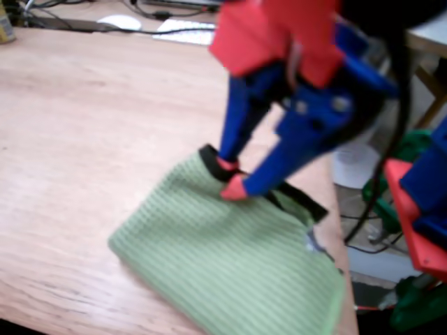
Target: Clean the table
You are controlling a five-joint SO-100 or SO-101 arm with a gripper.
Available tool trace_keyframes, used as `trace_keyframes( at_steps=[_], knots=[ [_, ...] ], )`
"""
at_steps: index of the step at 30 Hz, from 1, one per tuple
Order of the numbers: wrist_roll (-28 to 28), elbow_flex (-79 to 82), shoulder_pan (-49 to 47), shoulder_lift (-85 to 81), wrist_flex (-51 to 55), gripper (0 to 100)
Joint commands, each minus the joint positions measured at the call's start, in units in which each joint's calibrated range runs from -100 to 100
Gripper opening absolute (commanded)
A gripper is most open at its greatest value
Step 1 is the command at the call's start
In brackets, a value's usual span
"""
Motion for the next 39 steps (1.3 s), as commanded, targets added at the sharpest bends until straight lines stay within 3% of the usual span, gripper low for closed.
trace_keyframes(
  at_steps=[1, 5, 10, 16, 26, 33, 35, 39],
  knots=[
    [-0.05, 7.17, -3.94, -5.1, -0.34, 0],
    [-0.05, 10.94, -0.22, -4.5, -0.42, 0],
    [0.68, 10.0, 25.84, 0.65, -0.5, 0],
    [3.76, 6.22, 46.14, 12.74, -8.55, 0],
    [7.62, -22.47, 72.88, 47.39, -12.08, 0],
    [10.99, -37.29, 87.43, 61.71, -12.16, 0],
    [10.45, -42.67, 87.6, 59.65, -11.01, 0],
    [10.16, -47.01, 83.03, 33.07, -10.76, 0]
  ],
)
